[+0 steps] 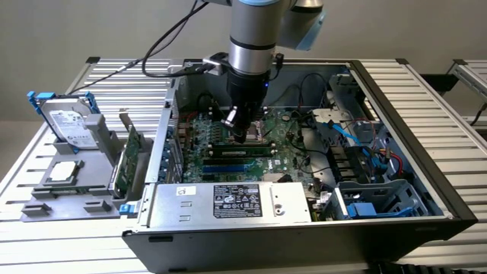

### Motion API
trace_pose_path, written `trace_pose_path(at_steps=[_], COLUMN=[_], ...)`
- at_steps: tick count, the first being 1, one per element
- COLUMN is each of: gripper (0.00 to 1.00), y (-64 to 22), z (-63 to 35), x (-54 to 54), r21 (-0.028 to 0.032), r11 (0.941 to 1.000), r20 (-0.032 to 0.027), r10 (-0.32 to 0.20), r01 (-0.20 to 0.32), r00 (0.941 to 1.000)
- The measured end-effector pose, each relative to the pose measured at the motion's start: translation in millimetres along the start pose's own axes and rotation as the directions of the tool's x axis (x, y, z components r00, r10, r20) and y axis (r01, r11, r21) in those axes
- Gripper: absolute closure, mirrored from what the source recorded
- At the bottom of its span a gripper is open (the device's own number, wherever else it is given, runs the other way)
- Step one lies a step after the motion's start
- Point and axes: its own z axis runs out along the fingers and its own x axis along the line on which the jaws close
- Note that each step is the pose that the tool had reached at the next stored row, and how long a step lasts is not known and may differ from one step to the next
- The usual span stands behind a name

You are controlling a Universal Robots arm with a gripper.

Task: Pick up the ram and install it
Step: 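Press down the ram until it locks into place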

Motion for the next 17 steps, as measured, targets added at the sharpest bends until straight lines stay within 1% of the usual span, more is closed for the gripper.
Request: trace_pose_path(at_steps=[4, 8, 12, 17], gripper=[0.89, 0.89, 0.89, 0.89], y=[0.0, 0.0, 0.0, 0.0], z=[0.0, 0.1, 0.1, 0.2], x=[0.0, 0.0, 0.0, -0.1], r21=[-0.0034, -0.007, -0.0106, -0.0149], r11=[0.9982, 0.9927, 0.9837, 0.9677], r20=[0.0024, 0.0046, 0.0065, 0.0092], r10=[0.06, 0.121, 0.179, 0.252], r01=[-0.06, -0.121, -0.179, -0.252], r00=[0.9982, 0.9927, 0.9837, 0.9677])
